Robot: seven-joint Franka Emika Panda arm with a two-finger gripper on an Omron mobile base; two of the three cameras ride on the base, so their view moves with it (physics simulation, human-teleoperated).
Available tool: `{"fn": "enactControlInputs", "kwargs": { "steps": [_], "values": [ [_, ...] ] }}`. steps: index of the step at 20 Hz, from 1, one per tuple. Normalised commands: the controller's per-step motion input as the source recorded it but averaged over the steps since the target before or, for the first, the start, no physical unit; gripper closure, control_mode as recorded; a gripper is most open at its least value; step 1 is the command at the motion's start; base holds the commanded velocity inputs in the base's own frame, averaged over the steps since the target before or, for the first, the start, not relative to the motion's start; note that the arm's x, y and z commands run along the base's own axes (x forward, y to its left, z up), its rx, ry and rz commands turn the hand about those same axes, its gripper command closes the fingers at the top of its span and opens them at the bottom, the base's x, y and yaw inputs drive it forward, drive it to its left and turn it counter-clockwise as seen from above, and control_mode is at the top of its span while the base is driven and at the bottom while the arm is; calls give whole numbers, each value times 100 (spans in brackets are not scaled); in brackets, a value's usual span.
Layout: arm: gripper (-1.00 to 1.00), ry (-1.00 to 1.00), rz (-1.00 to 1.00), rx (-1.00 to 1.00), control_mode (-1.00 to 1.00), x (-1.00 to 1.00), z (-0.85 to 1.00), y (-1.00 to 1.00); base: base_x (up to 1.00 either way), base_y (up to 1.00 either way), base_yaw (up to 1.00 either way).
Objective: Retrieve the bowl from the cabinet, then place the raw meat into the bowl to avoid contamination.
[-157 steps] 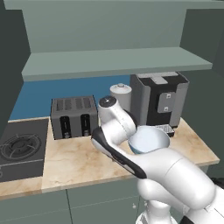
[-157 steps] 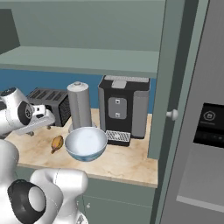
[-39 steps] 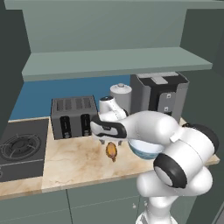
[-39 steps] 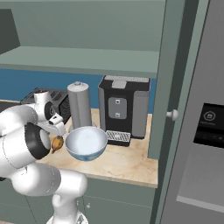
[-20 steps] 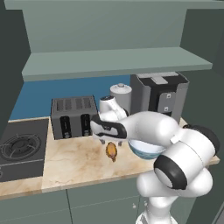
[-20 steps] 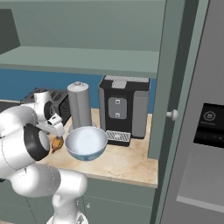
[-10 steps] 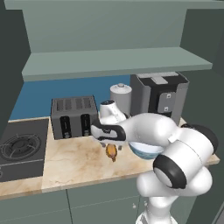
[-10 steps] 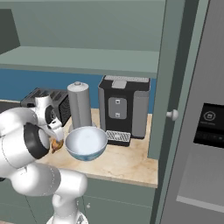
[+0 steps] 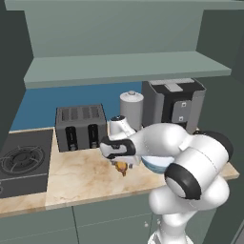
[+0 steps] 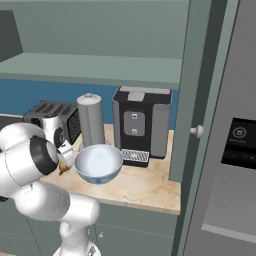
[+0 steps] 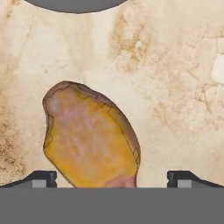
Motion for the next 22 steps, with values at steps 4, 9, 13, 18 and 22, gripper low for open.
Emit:
{"fn": "enactControlInputs", "kwargs": {
  "steps": [4,9,13,18,22],
  "values": [
    [-100,0,0,0,-100,4,-25,0,0,0,0],
    [-100,0,0,0,-100,1,-15,0,0,0,0],
    [-100,0,0,0,-100,7,-13,-5,0,0,0],
    [-100,-3,0,0,-100,2,-10,0,0,0,0],
    [100,-3,0,0,-100,0,-6,0,0,0,0]
  ]
}}
